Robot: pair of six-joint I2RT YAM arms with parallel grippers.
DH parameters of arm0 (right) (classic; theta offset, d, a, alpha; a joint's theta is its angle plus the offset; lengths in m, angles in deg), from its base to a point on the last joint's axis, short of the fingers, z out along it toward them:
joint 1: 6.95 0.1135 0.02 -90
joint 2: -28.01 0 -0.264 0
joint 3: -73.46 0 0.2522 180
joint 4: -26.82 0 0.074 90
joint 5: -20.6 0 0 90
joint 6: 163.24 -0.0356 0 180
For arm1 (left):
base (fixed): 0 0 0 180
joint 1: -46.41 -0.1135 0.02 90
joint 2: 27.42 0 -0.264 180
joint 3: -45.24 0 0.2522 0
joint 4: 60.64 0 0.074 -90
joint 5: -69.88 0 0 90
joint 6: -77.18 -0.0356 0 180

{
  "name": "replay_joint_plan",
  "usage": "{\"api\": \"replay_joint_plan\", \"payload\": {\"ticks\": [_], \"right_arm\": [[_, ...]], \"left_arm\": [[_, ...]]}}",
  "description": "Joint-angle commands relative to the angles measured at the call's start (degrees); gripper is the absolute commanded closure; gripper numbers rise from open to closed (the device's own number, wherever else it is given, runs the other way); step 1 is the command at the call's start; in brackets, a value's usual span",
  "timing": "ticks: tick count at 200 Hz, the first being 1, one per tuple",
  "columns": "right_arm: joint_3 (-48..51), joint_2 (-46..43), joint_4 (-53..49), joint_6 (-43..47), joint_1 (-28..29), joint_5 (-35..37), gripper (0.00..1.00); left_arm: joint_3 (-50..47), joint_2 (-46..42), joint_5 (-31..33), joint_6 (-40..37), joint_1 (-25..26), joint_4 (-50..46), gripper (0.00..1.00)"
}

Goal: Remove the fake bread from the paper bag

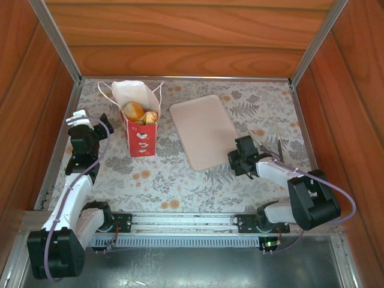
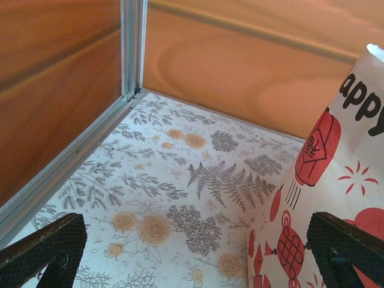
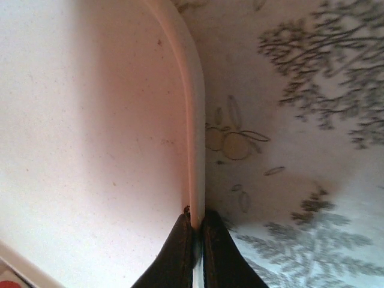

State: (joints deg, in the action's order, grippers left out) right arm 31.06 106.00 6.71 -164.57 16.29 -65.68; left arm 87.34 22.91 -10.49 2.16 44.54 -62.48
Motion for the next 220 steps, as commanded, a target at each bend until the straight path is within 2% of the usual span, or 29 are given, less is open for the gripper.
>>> {"api": "replay_joint_plan", "payload": {"ticks": [1,18,40,56,89,112,132,143,161,172,190,220], "right_arm": [[2.01,5.62,-1.29,-3.57,0.77,-1.82,0.9],[1.37,7.22,-0.07,-4.01,1.82,-2.58,0.84],[0.93,7.4,0.18,-4.31,3.33,-2.94,0.64],[0.48,6.64,-0.92,-4.01,4.29,-3.2,0.54],[-1.46,2.93,-5.69,-0.56,5.48,-4.02,0.46],[-4.81,-2.29,-15.7,5.01,5.75,-3.19,0.4],[-7.64,-8.76,-23.61,11.89,5.62,0.0,0.34],[-10.21,-11.31,-27.19,18.79,5.13,1.4,0.32],[-17.06,-12.69,-34.61,28.31,3.62,5.06,0.27],[-20.8,-12.16,-37.63,33.41,1.64,7.1,0.24],[-26.43,-8.99,-37.86,43.26,-4.13,4.13,0.24],[-38.72,3.87,-38.4,56.31,-8.8,0.61,0.27]], "left_arm": [[1.81,0.22,-1.44,-1.32,-0.4,0.21,0.0],[1.9,0.12,-1.71,-1.61,-0.33,0.21,0.0],[1.96,-0.21,-1.81,-1.77,-0.35,0.12,0.0],[1.93,-0.71,-1.98,-1.73,-0.33,0.12,0.0],[2.14,-2.39,-1.34,0.92,-0.36,-0.42,0.0],[5.52,-3.91,-0.62,5.69,-0.37,-6.28,0.0],[13.31,-3.7,2.59,12.11,-0.33,-18.79,0.0],[19.65,-2.16,4.7,15.57,-0.34,-27.43,0.0],[28.46,0.6,2.19,17.12,-0.38,-37.88,0.0],[31.14,0.92,-1.77,17.37,-0.4,-39.71,0.0],[32.56,-0.75,-6.41,19.55,-0.42,-39.79,0.0],[32.68,-3.9,-9.63,24.28,-0.35,-39.8,0.0]]}}
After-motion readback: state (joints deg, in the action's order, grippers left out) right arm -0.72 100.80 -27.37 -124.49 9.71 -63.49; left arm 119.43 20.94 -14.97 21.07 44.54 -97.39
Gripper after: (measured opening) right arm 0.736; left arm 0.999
